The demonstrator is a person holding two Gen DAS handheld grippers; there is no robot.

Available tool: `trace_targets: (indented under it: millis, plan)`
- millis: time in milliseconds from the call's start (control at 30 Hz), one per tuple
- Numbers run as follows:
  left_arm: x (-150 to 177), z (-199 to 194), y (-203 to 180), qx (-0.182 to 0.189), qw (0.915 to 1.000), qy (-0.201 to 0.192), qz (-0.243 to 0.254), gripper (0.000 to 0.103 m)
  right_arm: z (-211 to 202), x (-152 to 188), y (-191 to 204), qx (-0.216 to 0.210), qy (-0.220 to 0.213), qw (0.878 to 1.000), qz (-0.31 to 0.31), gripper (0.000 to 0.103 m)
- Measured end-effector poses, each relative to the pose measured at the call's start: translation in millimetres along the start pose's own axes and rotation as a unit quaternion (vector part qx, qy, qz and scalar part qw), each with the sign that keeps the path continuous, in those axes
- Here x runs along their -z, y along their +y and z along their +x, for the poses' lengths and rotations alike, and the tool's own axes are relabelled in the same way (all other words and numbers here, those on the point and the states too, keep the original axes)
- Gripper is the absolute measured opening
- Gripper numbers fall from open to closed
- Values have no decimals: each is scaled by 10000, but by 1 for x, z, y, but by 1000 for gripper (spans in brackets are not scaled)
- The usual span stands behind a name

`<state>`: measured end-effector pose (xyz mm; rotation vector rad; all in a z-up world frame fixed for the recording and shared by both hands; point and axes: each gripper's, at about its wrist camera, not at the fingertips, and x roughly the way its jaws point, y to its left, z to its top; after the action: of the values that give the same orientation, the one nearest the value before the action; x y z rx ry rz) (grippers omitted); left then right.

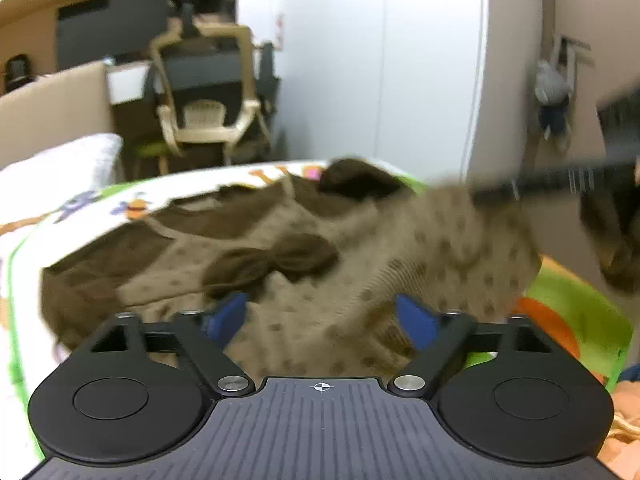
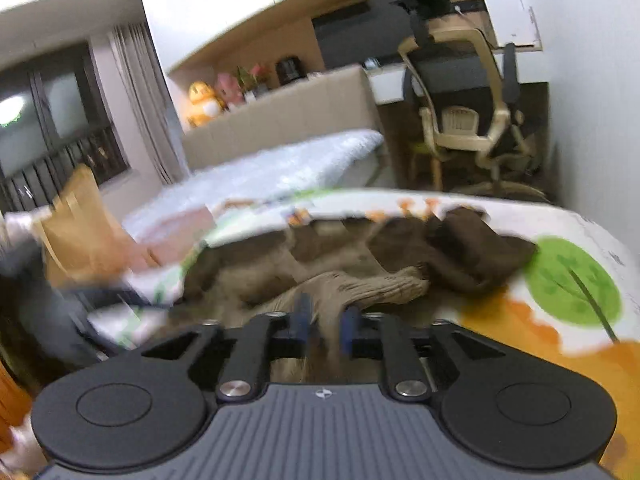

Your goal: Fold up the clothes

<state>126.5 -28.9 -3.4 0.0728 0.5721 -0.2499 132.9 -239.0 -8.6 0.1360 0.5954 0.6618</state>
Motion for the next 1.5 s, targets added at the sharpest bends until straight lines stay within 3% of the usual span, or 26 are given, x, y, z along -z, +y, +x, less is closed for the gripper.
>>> trace_targets:
  millis: [33, 67, 200, 300, 333, 367, 433, 467, 600, 667, 733, 900, 1067, 1133, 1233, 1367, 1500]
  plan:
    - [3, -7, 5, -49, 10000, 3, -70, 90, 0, 11, -4, 118, 106, 9999, 19, 57]
    - [8, -13, 9, -113, 9998, 58, -153, 90, 1, 22, -8, 236, 212, 9995, 38, 67]
    - [32, -31, 29, -389, 9972, 321, -550, 92, 9, 60, -28, 647, 590, 9957, 289, 69]
    - [48, -43, 50, -595, 9924, 406, -1001, 93, 10, 74, -37, 595, 519, 9952, 570, 71]
    - [53, -48, 57, -645, 9902, 422, -1167, 93, 11, 73, -33, 496, 547, 9958, 547, 67]
    - [56, -51, 64, -681, 9878, 437, -1332, 93, 13, 72, -26, 351, 617, 9962, 504, 43]
    - [60, -56, 77, -740, 9829, 448, -1627, 93, 16, 66, -9, -89, 748, 9963, 424, 13]
    - [61, -60, 80, -759, 9813, 434, -1713, 93, 12, 60, 3, -262, 709, 9966, 326, 10]
    - [60, -75, 89, -842, 9776, 311, -1905, 94, -29, 33, 29, -544, -68, 9982, 255, 8]
    - [56, -89, 91, -959, 9757, 186, -1963, 94, -52, 23, 29, -483, -484, 9973, 253, 7]
    - [50, -111, 92, -1009, 9737, -54, -2044, 95, -65, 23, 23, -307, -599, 9974, 259, 7]
    - [46, -147, 91, -957, 9738, -369, -2032, 99, -57, 56, -11, 449, 30, 9962, 751, 8]
    - [68, -119, 102, -879, 9653, 368, -2431, 98, -57, 88, -35, 1136, 449, 9879, 956, 8]
    - [77, -106, 104, -822, 9614, 585, -2560, 98, -63, 89, -42, 1147, 329, 9873, 1052, 14]
    - [85, -92, 101, -808, 9592, 761, -2599, 98, -62, 86, -46, 1071, 162, 9874, 1156, 55]
    - [87, -92, 94, -1022, 9590, 713, -2545, 97, -41, 90, -44, 957, 394, 9882, 1127, 57]
    - [80, -101, 85, -1216, 9659, 416, -2250, 89, -26, 98, -22, 892, 530, 9922, 693, 56]
